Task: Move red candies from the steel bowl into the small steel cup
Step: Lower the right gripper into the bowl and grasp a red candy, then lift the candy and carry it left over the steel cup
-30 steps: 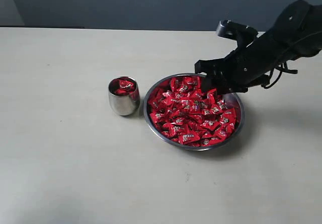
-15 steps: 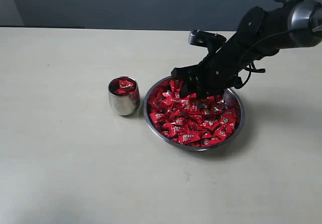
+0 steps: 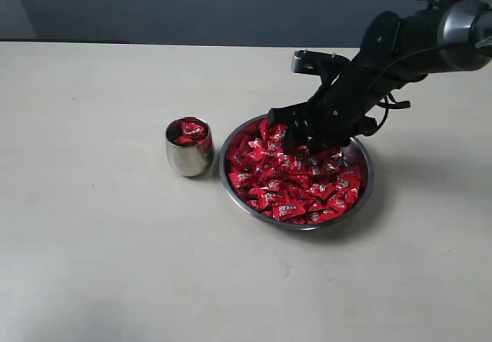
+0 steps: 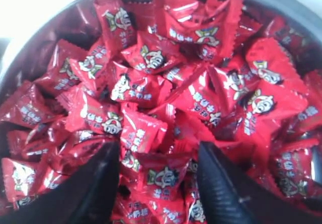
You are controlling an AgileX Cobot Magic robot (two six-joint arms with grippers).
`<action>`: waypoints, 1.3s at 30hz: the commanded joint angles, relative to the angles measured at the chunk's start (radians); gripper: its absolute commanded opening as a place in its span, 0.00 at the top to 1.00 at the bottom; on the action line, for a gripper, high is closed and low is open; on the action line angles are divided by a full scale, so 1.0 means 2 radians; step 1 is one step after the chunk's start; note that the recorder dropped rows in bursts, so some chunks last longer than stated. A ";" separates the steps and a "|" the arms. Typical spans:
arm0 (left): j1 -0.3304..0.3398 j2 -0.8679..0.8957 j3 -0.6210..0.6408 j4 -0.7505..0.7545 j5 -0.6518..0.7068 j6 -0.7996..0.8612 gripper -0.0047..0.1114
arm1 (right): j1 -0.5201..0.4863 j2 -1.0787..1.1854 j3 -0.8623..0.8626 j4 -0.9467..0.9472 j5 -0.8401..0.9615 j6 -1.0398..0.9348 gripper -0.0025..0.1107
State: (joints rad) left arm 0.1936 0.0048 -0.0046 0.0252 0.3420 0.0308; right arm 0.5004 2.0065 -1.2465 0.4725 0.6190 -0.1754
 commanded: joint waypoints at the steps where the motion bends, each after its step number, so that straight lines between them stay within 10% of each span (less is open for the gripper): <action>1: -0.003 -0.002 0.002 0.001 -0.004 -0.001 0.96 | 0.000 0.016 -0.003 0.004 0.000 0.000 0.57; 12: -0.003 -0.002 0.002 0.001 -0.004 -0.001 0.96 | 0.001 0.029 -0.003 0.005 -0.002 0.001 0.59; 24: -0.003 -0.002 0.002 0.001 -0.004 -0.001 0.96 | 0.001 0.022 -0.003 0.001 -0.001 0.001 0.93; 39: -0.003 -0.002 0.002 0.001 -0.004 -0.001 0.96 | 0.001 -0.061 -0.003 -0.051 -0.003 0.012 0.93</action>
State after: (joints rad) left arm 0.1936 0.0048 -0.0046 0.0252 0.3420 0.0308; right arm 0.5011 1.9217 -1.2525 0.3995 0.6170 -0.1613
